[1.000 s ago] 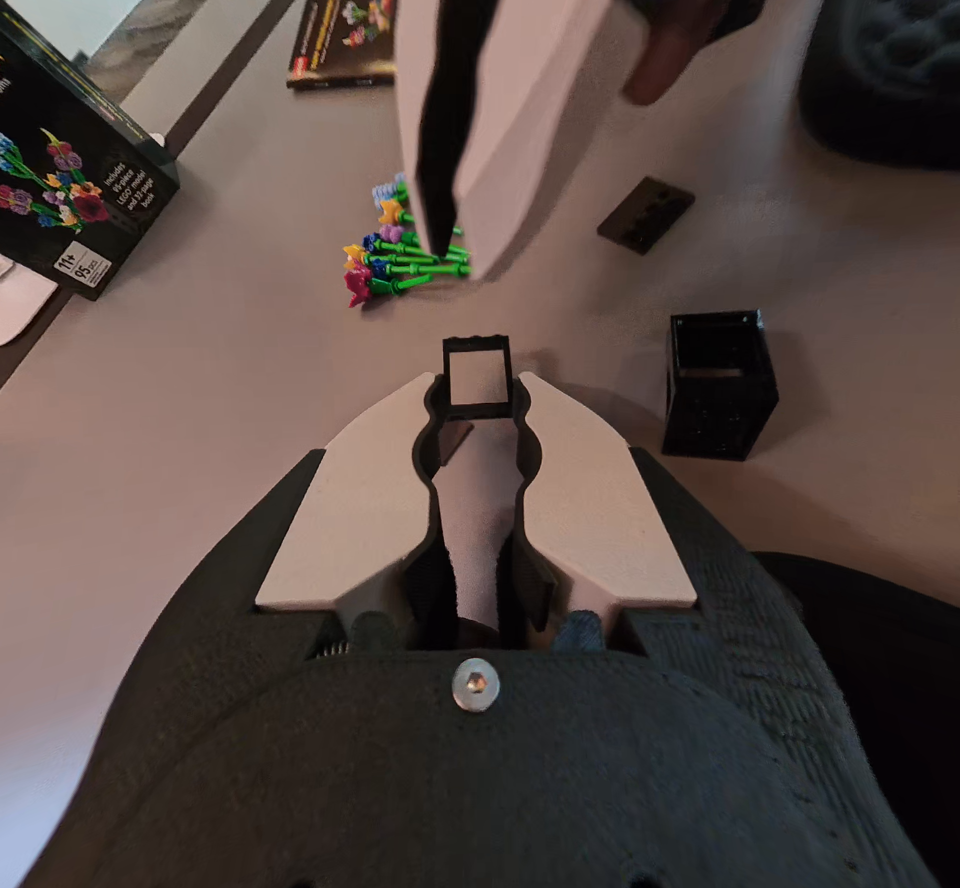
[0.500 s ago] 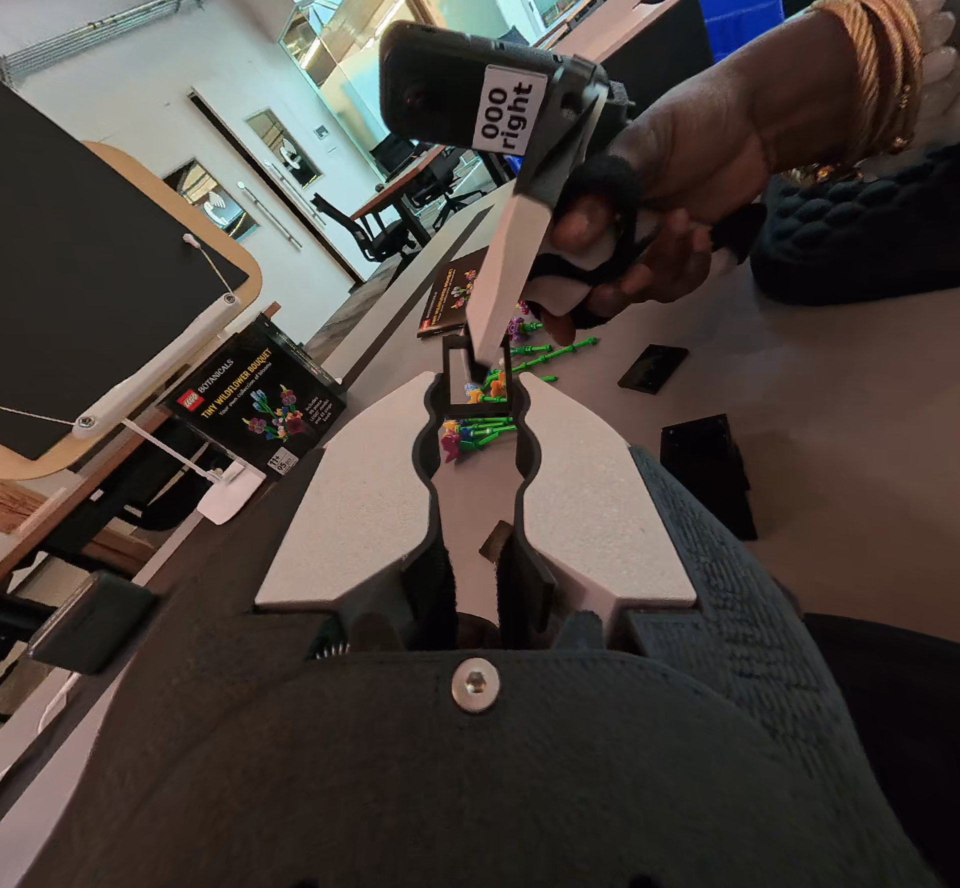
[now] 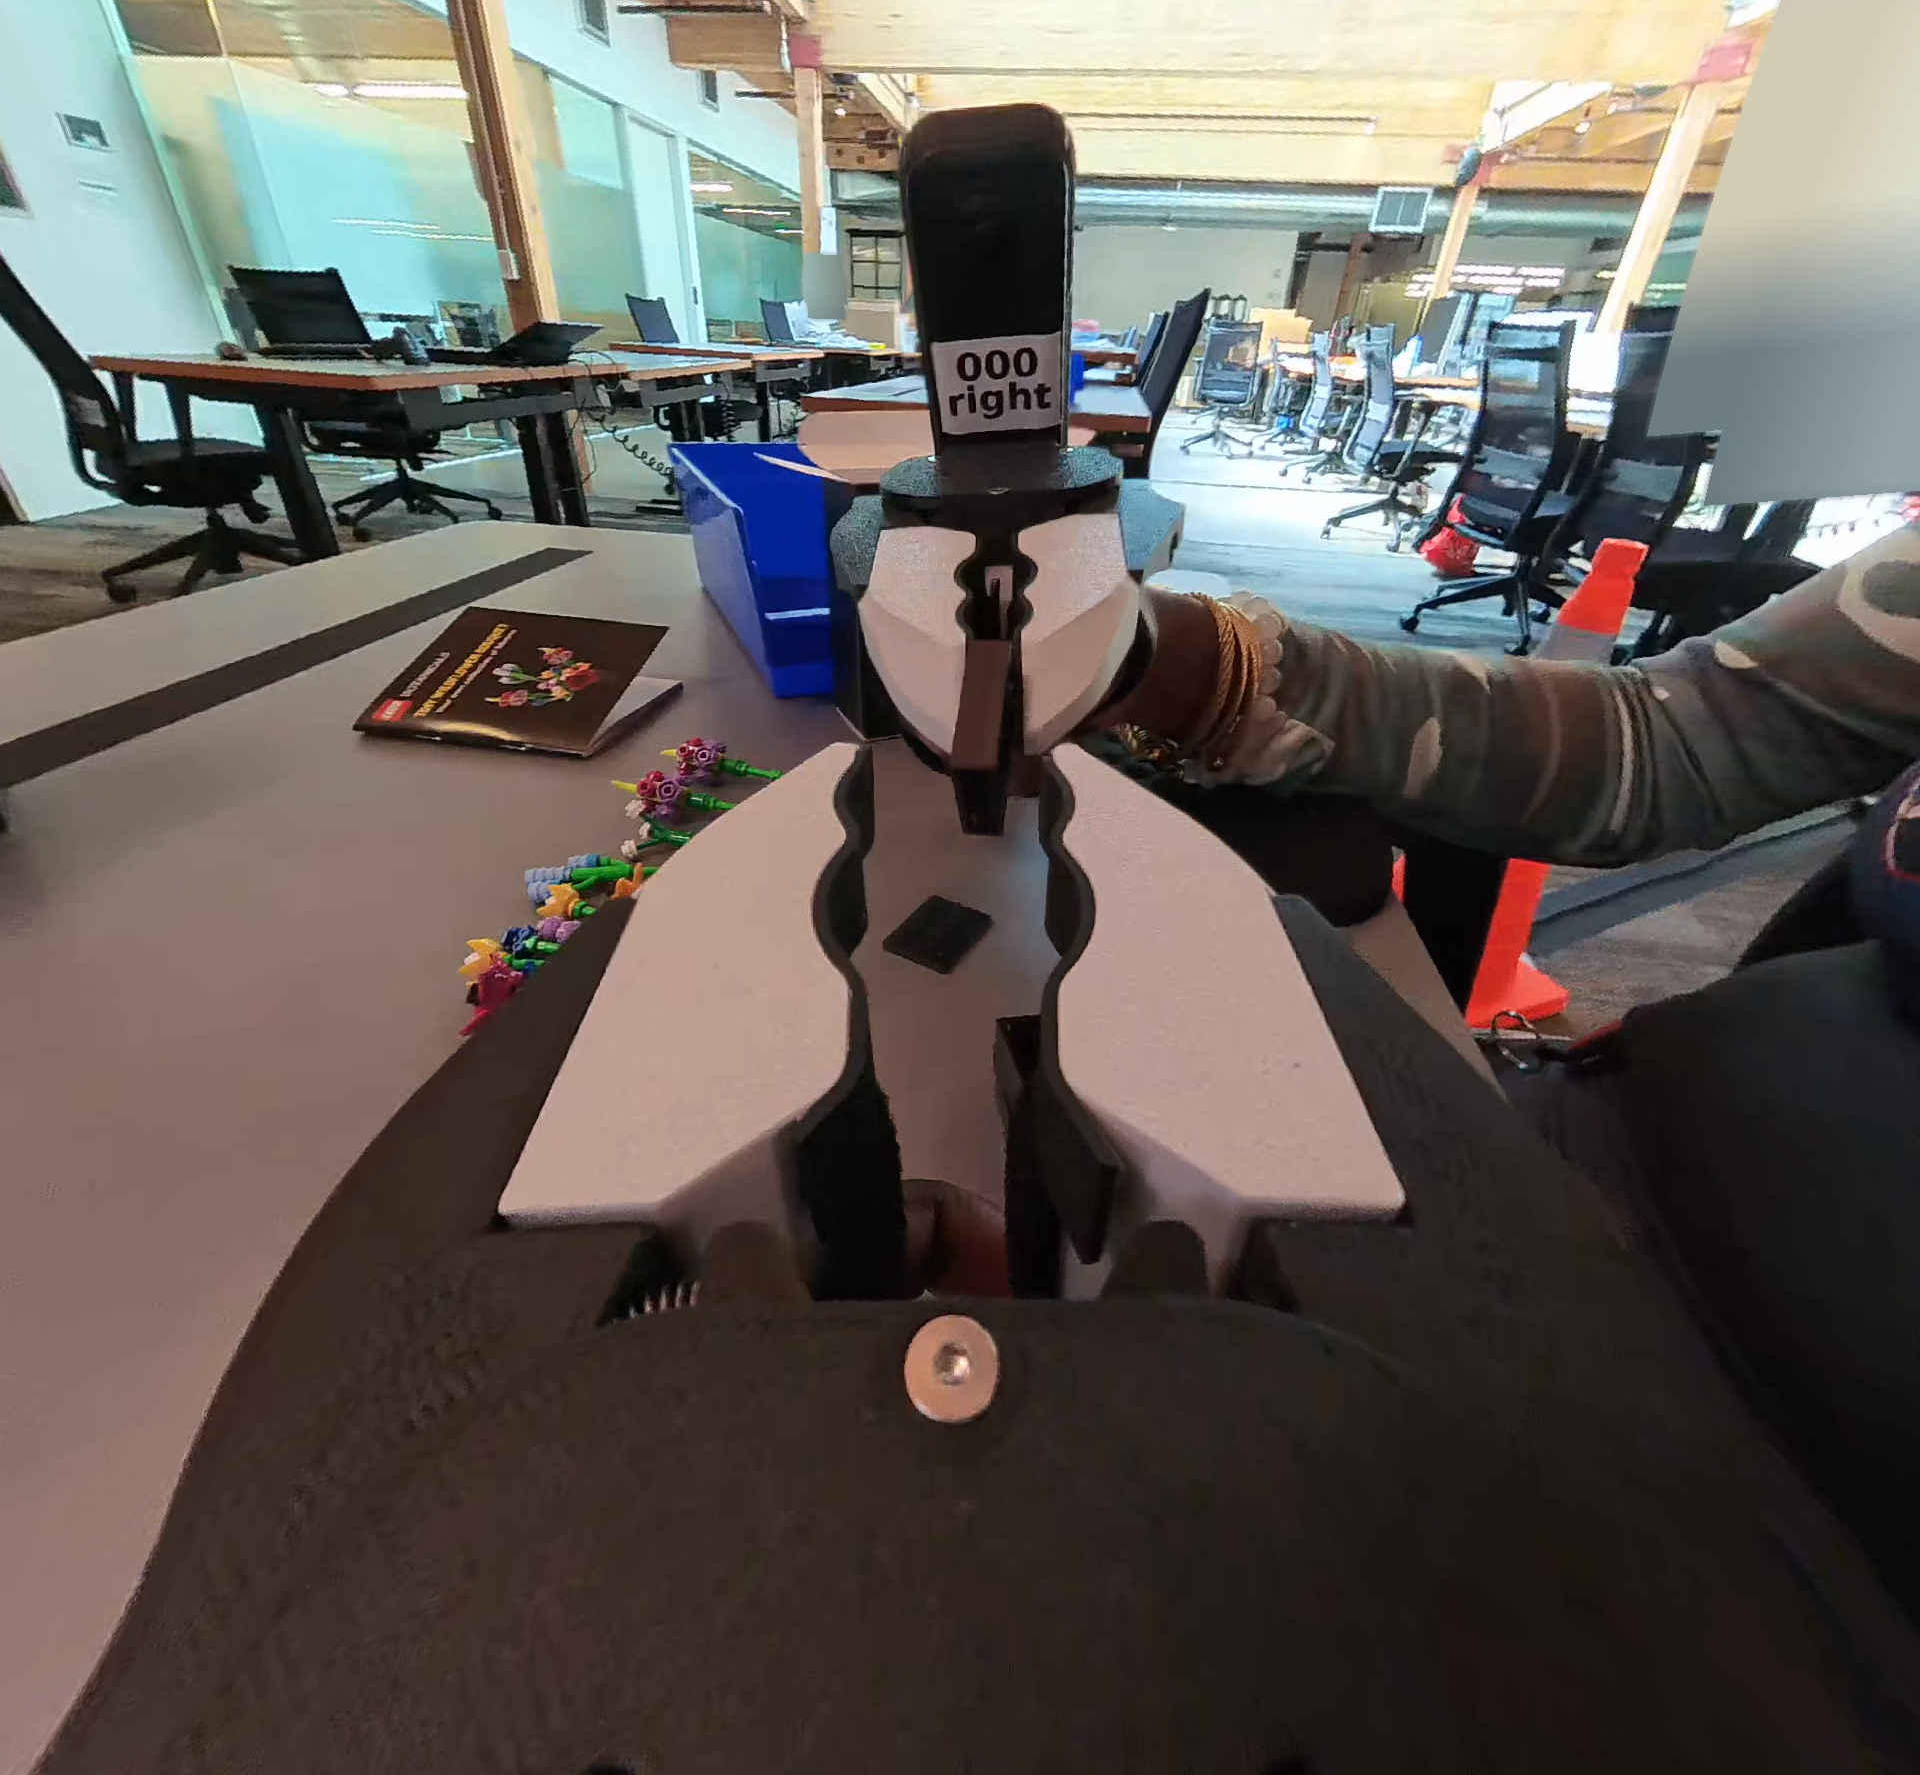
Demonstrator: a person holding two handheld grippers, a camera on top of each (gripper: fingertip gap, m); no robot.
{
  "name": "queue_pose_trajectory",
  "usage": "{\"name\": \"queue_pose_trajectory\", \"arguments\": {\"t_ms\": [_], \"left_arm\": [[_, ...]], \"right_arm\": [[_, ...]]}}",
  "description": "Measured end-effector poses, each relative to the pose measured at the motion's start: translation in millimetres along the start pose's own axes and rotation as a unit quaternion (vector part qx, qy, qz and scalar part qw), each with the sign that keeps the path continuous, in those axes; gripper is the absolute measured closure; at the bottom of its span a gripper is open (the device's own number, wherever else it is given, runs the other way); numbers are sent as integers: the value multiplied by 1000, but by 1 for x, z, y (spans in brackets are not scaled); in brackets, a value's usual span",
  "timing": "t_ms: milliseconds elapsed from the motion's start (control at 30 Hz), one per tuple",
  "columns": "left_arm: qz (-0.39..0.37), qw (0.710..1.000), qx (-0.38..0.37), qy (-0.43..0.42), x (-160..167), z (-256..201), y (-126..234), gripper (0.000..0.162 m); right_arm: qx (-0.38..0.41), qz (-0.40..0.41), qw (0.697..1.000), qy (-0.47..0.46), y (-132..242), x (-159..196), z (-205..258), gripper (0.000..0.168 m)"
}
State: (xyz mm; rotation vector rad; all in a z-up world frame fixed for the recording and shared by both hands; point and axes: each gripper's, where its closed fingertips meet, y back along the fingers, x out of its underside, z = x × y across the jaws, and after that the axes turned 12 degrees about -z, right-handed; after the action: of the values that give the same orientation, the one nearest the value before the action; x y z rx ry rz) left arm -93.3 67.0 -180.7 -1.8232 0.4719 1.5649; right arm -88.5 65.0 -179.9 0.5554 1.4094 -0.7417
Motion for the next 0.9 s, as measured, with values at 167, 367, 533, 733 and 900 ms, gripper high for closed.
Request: {"name": "queue_pose_trajectory", "arguments": {"t_ms": [167,367,533,733,900], "left_arm": [[23,1000,-3,-19,7,0,-1,143],[21,999,-15,-20,6,4,2,153],[3,1000,-21,-11,2,7,3,153],[8,999,-21,-27,4,6,1,153],[116,975,-133,-133,28,44,19,130]], "right_arm": [[-7,16,1000,-4,-2,7,2,160],[27,-14,1000,8,-3,1,-7,158],[45,-70,997,8,-5,-15,-9,155],[58,-21,996,59,-5,-7,-8,160],[126,-26,990,65,20,-38,-7,161]]}}
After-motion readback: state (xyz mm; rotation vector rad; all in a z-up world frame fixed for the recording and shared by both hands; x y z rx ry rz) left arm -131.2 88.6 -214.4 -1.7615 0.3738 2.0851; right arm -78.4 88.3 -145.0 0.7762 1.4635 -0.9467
